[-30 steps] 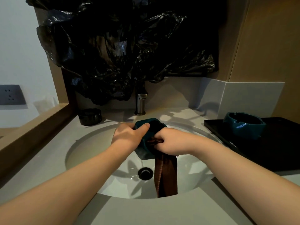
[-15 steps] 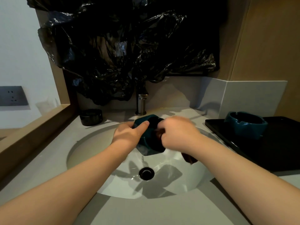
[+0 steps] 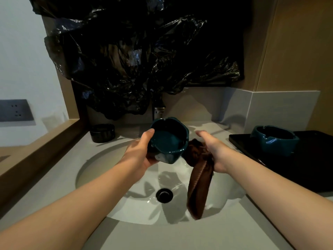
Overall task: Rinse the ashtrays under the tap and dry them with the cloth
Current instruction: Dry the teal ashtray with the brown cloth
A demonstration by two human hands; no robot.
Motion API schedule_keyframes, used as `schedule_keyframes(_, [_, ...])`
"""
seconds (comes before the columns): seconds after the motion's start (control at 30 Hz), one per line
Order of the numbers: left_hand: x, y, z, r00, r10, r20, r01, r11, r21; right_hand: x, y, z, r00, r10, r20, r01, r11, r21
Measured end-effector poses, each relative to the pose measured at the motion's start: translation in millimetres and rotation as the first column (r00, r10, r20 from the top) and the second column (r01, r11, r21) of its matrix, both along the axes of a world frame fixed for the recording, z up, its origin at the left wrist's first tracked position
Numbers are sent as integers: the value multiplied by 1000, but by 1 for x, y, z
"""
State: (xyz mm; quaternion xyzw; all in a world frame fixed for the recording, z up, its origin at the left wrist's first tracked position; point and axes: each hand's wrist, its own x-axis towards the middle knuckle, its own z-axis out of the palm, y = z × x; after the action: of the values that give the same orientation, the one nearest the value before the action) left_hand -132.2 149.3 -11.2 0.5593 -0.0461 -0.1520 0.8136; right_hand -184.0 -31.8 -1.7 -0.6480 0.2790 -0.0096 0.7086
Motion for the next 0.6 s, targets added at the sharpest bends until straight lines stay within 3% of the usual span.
schedule_keyframes(0.1, [0, -1, 0, 1000, -11, 3, 11, 1000, -23, -1, 1, -2, 991, 129, -44, -131, 990, -42])
schedule_keyframes(0.23, [-2, -3, 0, 998, -51, 32, 51, 998, -21, -7, 7, 3, 974, 219, 59, -220, 976, 4])
schedule_keyframes(0.4, [0, 0, -4, 986, -165, 22, 165, 986, 18, -12, 5, 5, 961, 243, 130, -227, 965, -128])
schedule_keyframes(0.6, [6, 12, -12, 903, -422, 82, 370, 860, 352, -18, -14, 18, 971, 239, -6, -226, 910, -347])
